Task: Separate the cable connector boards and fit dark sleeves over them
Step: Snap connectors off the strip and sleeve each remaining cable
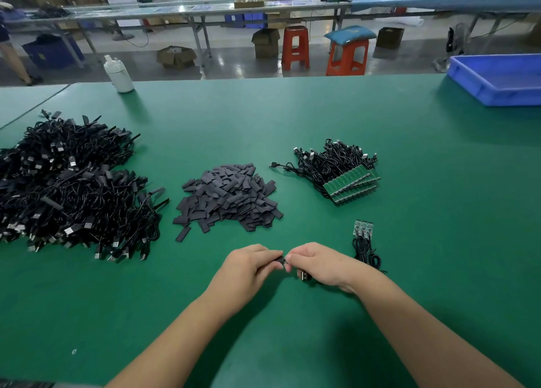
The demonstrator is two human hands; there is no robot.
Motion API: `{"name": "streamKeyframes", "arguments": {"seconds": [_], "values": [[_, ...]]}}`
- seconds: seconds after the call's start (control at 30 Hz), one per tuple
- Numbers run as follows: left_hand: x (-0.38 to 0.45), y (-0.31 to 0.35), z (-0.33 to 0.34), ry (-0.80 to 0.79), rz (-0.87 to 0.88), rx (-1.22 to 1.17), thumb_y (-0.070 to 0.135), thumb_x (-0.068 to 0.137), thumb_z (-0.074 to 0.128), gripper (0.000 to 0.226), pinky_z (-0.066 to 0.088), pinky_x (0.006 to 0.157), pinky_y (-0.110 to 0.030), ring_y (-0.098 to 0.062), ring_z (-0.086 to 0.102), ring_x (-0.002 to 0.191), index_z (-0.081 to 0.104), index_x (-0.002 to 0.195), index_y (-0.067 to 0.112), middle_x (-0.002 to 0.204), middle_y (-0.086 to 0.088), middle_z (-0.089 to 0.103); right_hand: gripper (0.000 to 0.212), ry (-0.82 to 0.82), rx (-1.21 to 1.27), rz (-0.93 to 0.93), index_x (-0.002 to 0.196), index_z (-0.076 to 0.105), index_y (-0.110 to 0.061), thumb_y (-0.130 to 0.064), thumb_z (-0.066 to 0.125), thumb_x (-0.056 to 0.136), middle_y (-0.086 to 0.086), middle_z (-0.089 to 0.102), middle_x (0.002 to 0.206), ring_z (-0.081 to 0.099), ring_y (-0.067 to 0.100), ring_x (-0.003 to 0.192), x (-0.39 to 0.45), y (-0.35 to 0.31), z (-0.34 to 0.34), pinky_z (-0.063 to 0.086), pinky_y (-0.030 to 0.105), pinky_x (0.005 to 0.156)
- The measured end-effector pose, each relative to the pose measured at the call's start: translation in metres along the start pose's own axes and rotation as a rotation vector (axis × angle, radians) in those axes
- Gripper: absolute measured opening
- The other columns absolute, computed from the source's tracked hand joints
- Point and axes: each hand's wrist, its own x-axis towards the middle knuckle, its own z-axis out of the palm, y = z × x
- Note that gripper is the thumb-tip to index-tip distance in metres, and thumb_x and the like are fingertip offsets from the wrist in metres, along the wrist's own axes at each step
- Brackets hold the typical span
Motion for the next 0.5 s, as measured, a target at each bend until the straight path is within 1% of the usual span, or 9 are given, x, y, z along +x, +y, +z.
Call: {"name": "streamKeyframes", "arguments": {"seconds": [0.07,0.13,0.23,0.27,0.33,0.37,0.4,0.47,0.5], "values": [[-0.0016,0.0006,-0.0009,0.003,0.002,0.006,0.025,0.093,0.066,0.017,0.05,0.079,-0.026,-0.008,0.063,0.083,0.074,0.107,0.02,0.092,0.006,0.069,0.032,-0.023,-0.008,-0.02,0.078,0.068,-0.027,-0.031,0.048,0.102,0.003,0.049,0.078,0.042,0.016,0.075,-0.002,-0.0002,-0.0003,0.033,0.03,0.071],[-0.0027,0.0013,-0.0006,-0.019,0.012,0.026,0.025,0.095,0.063,0.016,0.051,0.079,-0.027,-0.009,0.064,0.082,0.073,0.107,0.021,0.093,0.007,0.068,0.03,-0.032,-0.036,-0.037,0.087,0.07,-0.023,-0.029,0.047,0.104,0.003,0.051,0.08,0.043,0.014,0.076,-0.0023,-0.0004,0.0003,0.036,0.031,0.072],[-0.0026,0.0047,0.0006,-0.036,0.028,0.088,0.025,0.096,0.062,0.019,0.053,0.075,-0.031,-0.019,0.066,0.08,0.072,0.11,0.018,0.095,0.002,0.069,0.029,-0.027,-0.07,-0.055,0.088,0.067,-0.018,-0.027,0.045,0.105,0.004,0.047,0.078,0.04,0.015,0.075,-0.0018,-0.0019,0.0039,0.034,0.031,0.069],[-0.0023,0.0055,0.0009,-0.03,0.034,0.112,0.024,0.096,0.062,0.02,0.053,0.073,-0.032,-0.022,0.066,0.08,0.071,0.112,0.016,0.095,0.0,0.069,0.029,-0.018,-0.063,-0.058,0.09,0.067,-0.014,-0.026,0.045,0.105,0.006,0.046,0.079,0.039,0.016,0.075,-0.0014,-0.002,0.0054,0.033,0.031,0.069],[-0.0014,0.0062,0.0007,-0.025,0.05,0.164,0.023,0.095,0.062,0.021,0.054,0.07,-0.033,-0.024,0.067,0.079,0.071,0.113,0.015,0.095,-0.002,0.069,0.031,0.002,-0.032,-0.065,0.097,0.066,-0.005,-0.024,0.044,0.105,0.008,0.048,0.082,0.04,0.018,0.077,-0.001,-0.002,0.0077,0.033,0.032,0.07],[-0.0009,0.0064,0.0001,-0.019,0.055,0.188,0.023,0.095,0.063,0.021,0.054,0.068,-0.033,-0.024,0.067,0.078,0.071,0.113,0.014,0.095,-0.002,0.07,0.031,0.011,-0.015,-0.068,0.1,0.066,-0.003,-0.023,0.043,0.105,0.008,0.051,0.083,0.041,0.019,0.078,-0.0011,-0.0024,0.0084,0.035,0.033,0.071],[-0.0001,0.0068,-0.0006,-0.011,0.059,0.213,0.022,0.095,0.064,0.02,0.054,0.066,-0.033,-0.025,0.067,0.076,0.071,0.111,0.014,0.094,-0.002,0.069,0.03,0.017,-0.002,-0.07,0.103,0.067,-0.005,-0.023,0.044,0.105,0.007,0.056,0.086,0.045,0.019,0.079,-0.001,-0.0028,0.0082,0.038,0.033,0.074],[0.0015,0.0063,-0.0021,0.01,0.069,0.252,0.021,0.092,0.067,0.017,0.054,0.06,-0.033,-0.026,0.065,0.07,0.071,0.106,0.012,0.09,-0.002,0.069,0.025,0.024,-0.01,-0.073,0.104,0.069,-0.011,-0.022,0.047,0.104,0.002,0.065,0.091,0.052,0.013,0.081,-0.0005,-0.0042,0.0064,0.043,0.032,0.079],[0.0018,0.0063,-0.0024,0.017,0.072,0.263,0.019,0.09,0.069,0.016,0.054,0.057,-0.032,-0.026,0.065,0.067,0.071,0.104,0.012,0.088,-0.002,0.069,0.023,0.031,-0.044,-0.075,0.097,0.07,-0.015,-0.023,0.049,0.103,-0.001,0.063,0.083,0.051,0.011,0.074,-0.0005,-0.0047,0.0052,0.042,0.031,0.074]]}}
